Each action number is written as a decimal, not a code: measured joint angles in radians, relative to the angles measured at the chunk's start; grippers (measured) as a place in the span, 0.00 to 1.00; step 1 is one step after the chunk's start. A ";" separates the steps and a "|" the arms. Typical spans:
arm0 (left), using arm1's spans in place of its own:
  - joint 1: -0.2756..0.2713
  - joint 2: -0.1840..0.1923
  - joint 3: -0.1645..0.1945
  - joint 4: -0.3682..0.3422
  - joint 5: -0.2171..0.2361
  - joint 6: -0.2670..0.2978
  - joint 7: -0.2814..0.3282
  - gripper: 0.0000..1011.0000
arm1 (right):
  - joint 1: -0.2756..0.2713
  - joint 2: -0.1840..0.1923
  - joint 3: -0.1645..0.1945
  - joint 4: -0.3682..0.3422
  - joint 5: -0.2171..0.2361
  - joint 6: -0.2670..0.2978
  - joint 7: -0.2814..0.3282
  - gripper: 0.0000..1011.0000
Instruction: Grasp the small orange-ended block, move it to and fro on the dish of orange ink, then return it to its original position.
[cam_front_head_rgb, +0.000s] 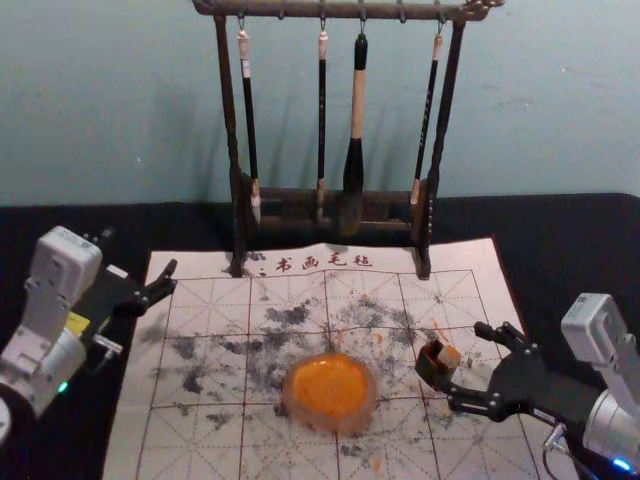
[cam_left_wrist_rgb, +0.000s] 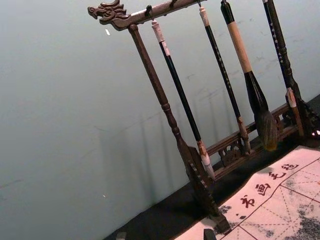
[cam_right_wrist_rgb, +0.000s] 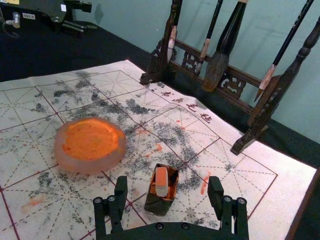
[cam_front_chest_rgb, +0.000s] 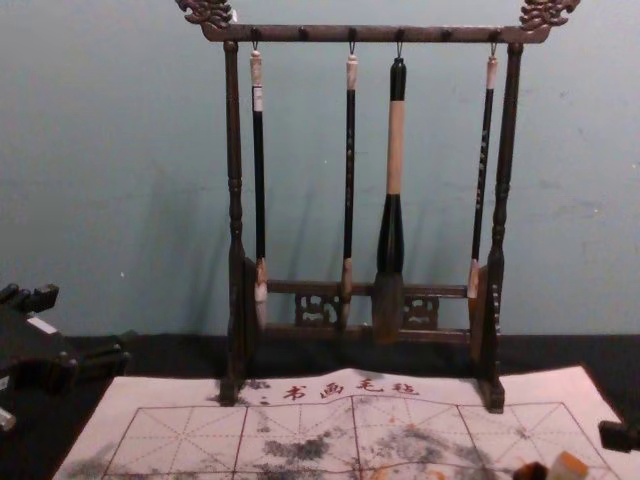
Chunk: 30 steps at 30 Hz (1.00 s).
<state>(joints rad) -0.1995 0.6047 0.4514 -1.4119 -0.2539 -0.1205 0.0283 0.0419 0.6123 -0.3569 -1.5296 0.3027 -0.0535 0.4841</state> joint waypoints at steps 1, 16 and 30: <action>0.000 0.000 0.000 0.000 0.000 0.000 0.000 0.99 | 0.001 -0.001 0.000 0.001 -0.001 0.001 0.001 0.99; 0.000 0.000 0.000 0.000 0.000 0.000 0.000 0.99 | 0.008 -0.023 0.017 0.012 -0.007 0.017 0.022 0.99; 0.000 0.000 0.000 0.000 0.000 0.000 0.000 0.99 | 0.008 -0.022 0.015 0.012 -0.007 0.016 0.021 0.99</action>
<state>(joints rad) -0.1995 0.6047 0.4514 -1.4120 -0.2539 -0.1205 0.0283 0.0500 0.5902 -0.3415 -1.5178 0.2960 -0.0372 0.5052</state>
